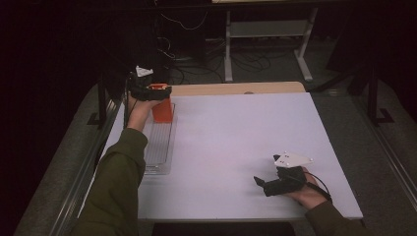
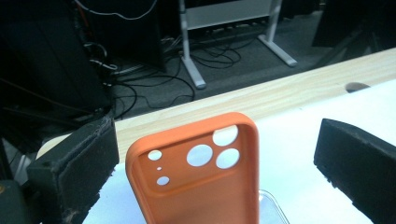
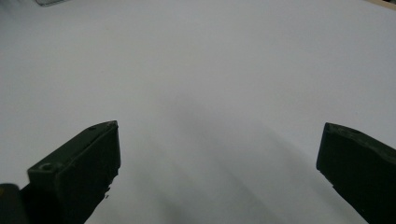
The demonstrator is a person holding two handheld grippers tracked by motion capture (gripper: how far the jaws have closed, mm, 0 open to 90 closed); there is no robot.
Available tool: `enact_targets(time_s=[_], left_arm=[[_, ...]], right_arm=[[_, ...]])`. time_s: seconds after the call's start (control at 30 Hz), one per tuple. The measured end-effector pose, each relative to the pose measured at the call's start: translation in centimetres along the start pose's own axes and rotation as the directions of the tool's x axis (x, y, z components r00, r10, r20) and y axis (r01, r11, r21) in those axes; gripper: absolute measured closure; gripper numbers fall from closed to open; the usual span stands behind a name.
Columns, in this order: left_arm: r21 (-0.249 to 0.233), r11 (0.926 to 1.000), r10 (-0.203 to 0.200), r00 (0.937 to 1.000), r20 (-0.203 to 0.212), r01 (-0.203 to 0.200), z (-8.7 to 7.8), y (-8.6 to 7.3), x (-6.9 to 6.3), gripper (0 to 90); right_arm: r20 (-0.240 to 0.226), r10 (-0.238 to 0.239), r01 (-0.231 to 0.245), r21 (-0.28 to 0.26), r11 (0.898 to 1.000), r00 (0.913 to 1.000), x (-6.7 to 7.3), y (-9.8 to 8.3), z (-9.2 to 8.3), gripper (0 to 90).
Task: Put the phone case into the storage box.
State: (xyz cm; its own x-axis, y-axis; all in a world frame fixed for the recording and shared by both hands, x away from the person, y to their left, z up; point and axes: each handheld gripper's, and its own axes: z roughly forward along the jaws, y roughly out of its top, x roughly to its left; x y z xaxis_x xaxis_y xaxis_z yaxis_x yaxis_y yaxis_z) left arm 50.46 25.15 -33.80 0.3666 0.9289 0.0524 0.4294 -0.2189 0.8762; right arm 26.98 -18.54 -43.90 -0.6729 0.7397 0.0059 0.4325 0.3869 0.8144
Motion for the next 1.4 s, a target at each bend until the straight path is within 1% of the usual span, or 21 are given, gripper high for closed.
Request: enact_targets(time_s=[0.03, 0.07, 0.2, 0.23, 0.4, 0.5, 0.53, 0.63, 0.67, 0.7, 0.87, 0.9, 0.97, 1.0, 1.03, 1.07, 1.23, 1.3, 1.33, 1.37, 1.4], left_arm=[[0.009, 0.9999, 0.01, 0.9999, 0.012, -0.01, -0.3, 0.1, 0.1, 0.0], [0.004, 0.9999, 0.009, 0.9997, 0.022, -0.009, -0.5, 0.1, 0.1, 0.0], [0.016, 0.9995, 0.025, 0.9976, 0.065, -0.026, -1.3, 0.1, 0.3, 0.0], [0.029, 0.999, 0.031, 0.9967, 0.075, -0.033, -1.5, 0.1, 0.4, 0.0], [0.053, 0.9971, 0.047, 0.9908, 0.127, -0.054, -2.3, 0.0, 0.5, 0.0], [0.049, 0.9967, 0.057, 0.9868, 0.152, -0.065, -3.1, 0.0, 0.5, 0.0], [0.046, 0.9971, 0.053, 0.9853, 0.162, -0.061, -3.3, -0.1, 0.4, 0.0], [0.062, 0.996, 0.051, 0.9783, 0.201, -0.064, -4.0, -0.3, 0.4, 0.0], [0.064, 0.9953, 0.058, 0.9751, 0.214, -0.073, -4.2, -0.4, 0.5, 0.0], [0.067, 0.9951, 0.055, 0.9723, 0.227, -0.072, -4.5, -0.5, 0.5, 0.0], [0.077, 0.9937, 0.058, 0.9602, 0.273, -0.081, -5.7, -1.1, 0.2, 0.0], [0.081, 0.9923, 0.067, 0.9567, 0.283, -0.093, -6.0, -1.2, 0.1, 0.0], [0.083, 0.9915, 0.071, 0.9529, 0.295, -0.1, -6.4, -1.4, 0.0, 0.0], [0.086, 0.9909, 0.073, 0.9506, 0.302, -0.104, -6.7, -1.5, -0.1, 0.0], [0.089, 0.9906, 0.071, 0.9477, 0.311, -0.104, -6.9, -1.7, -0.1, 0.0], [0.093, 0.9892, 0.079, 0.9444, 0.319, -0.114, -7.1, -1.8, -0.1, 0.0], [0.09, 0.991, 0.062, 0.936, 0.347, -0.099, -8.1, -2.5, -0.6, 0.0], [0.092, 0.9905, 0.062, 0.931, 0.36, -0.102, -8.5, -2.7, -0.8, 0.0], [0.09, 0.991, 0.059, 0.93, 0.363, -0.099, -8.6, -2.9, -1.0, 0.0], [0.092, 0.9896, 0.069, 0.9275, 0.367, -0.111, -8.8, -3.0, -1.1, 0.0], [0.091, 0.9898, 0.068, 0.926, 0.371, -0.11, -9.0, -3.1, -1.3, 0.0]], right_arm=[[0.0, 0.003, -0.003, -0.002, 1.0, 1.0, 0.0, 0.0, 0.0, 0.0], [0.0, 0.003, -0.003, -0.003, 1.0, 1.0, 0.0, 0.0, 0.0, 0.0], [0.0, 0.004, -0.004, -0.002, 1.0, 1.0, 0.0, 0.0, 0.0, 0.0], [0.0, 0.005, -0.005, -0.001, 1.0, 1.0, 0.0, 0.0, 0.0, 0.0], [0.001, 0.002, -0.002, -0.004, 1.0, 1.0, 0.0, 0.0, 0.0, 0.0], [0.002, 0.004, -0.004, -0.003, 1.0, 1.0, 0.0, 0.0, 0.0, 0.0], [0.002, 0.002, -0.002, -0.004, 1.0, 1.0, 0.0, 0.0, 0.0, 0.0], [0.002, -0.005, 0.005, -0.002, 1.0, 1.0, 0.0, 0.1, 0.0, 0.0], [0.001, 0.005, -0.005, -0.001, 1.0, 1.0, 0.1, 0.1, 0.0, 0.0], [0.001, 0.005, -0.005, 0.0, 1.0, 1.0, 0.1, 0.1, 0.1, 0.0], [0.001, -0.001, 0.001, 0.003, 1.0, 1.0, 0.1, 0.2, 0.1, 0.0], [0.0, 0.0, 0.0, 0.001, 1.0, 1.0, 0.1, 0.2, 0.1, 0.0], [0.002, -0.004, 0.004, 0.001, 1.0, 1.0, 0.1, 0.2, 0.2, 0.0], [0.005, -0.013, 0.013, -0.006, 1.0, 0.9999, 0.1, 0.2, 0.2, 0.0], [0.003, -0.011, 0.011, -0.004, 1.0, 0.9999, 0.1, 0.2, 0.2, 0.0], [0.002, -0.007, 0.007, -0.004, 1.0, 1.0, 0.1, 0.2, 0.2, 0.0], [0.005, -0.006, 0.006, -0.002, 1.0, 1.0, 0.0, 0.2, 0.1, 0.0], [0.004, -0.006, 0.006, 0.0, 1.0, 1.0, 0.0, 0.3, 0.1, 0.0], [0.003, -0.012, 0.012, -0.003, 1.0, 0.9999, 0.0, 0.3, 0.1, 0.0], [0.002, -0.01, 0.01, -0.002, 1.0, 0.9999, 0.0, 0.3, 0.1, 0.0], [0.002, -0.009, 0.009, -0.004, 1.0, 1.0, 0.0, 0.3, 0.1, 0.0]])
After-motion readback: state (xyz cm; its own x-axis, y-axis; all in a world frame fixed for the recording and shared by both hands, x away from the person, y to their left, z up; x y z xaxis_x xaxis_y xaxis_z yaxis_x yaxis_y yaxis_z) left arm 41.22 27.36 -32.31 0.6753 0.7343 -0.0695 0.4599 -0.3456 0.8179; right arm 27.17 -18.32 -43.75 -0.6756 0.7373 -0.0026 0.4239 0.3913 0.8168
